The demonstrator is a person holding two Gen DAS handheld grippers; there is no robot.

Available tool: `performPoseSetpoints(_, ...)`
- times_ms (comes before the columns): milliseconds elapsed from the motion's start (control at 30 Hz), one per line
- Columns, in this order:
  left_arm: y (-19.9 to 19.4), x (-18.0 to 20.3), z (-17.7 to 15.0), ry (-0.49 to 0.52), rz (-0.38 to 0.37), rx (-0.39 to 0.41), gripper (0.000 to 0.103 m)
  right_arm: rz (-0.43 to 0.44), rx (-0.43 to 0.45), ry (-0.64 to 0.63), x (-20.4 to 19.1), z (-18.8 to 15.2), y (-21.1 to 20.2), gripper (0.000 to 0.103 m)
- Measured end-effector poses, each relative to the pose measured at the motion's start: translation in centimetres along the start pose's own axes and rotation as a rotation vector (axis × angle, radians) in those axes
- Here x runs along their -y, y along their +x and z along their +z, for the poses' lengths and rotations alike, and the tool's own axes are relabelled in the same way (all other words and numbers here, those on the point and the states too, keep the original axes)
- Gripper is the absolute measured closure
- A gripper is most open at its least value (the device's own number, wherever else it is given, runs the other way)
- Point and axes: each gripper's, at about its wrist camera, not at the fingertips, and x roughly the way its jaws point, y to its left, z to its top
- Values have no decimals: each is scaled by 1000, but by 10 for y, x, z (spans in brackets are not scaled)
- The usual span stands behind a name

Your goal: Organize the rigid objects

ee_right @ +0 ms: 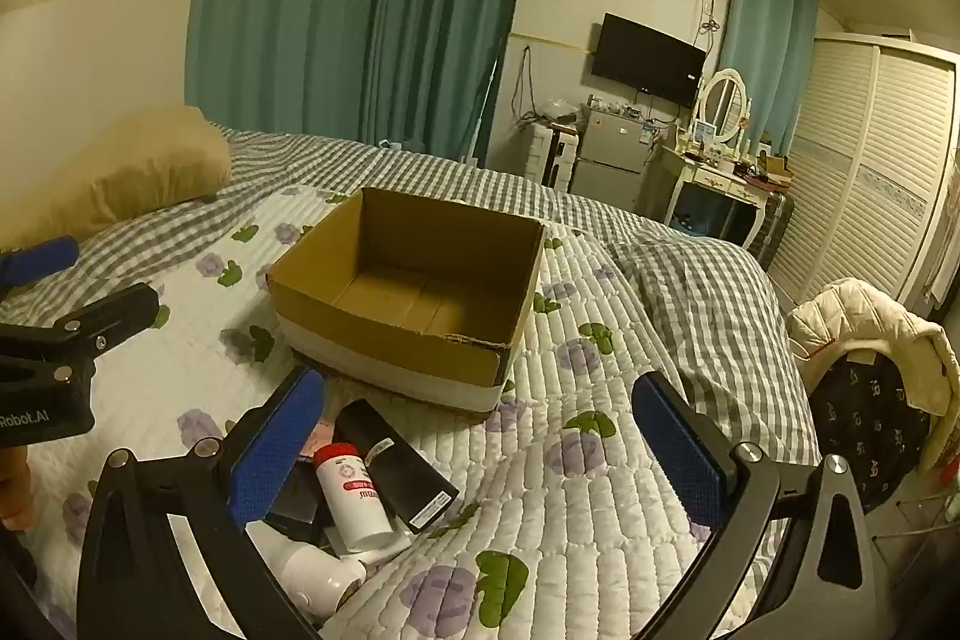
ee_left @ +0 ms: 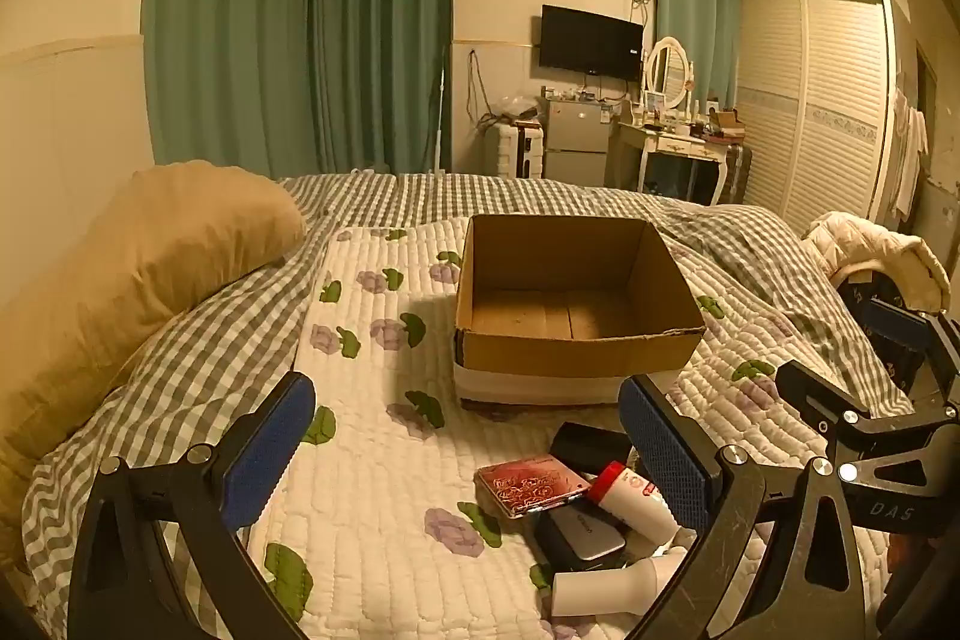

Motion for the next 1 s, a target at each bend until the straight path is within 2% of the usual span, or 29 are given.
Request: performPoseSetpoints(1000,5,-3,-5,1,3,-8,0,9,-33,-4,-4,-5,4,0)
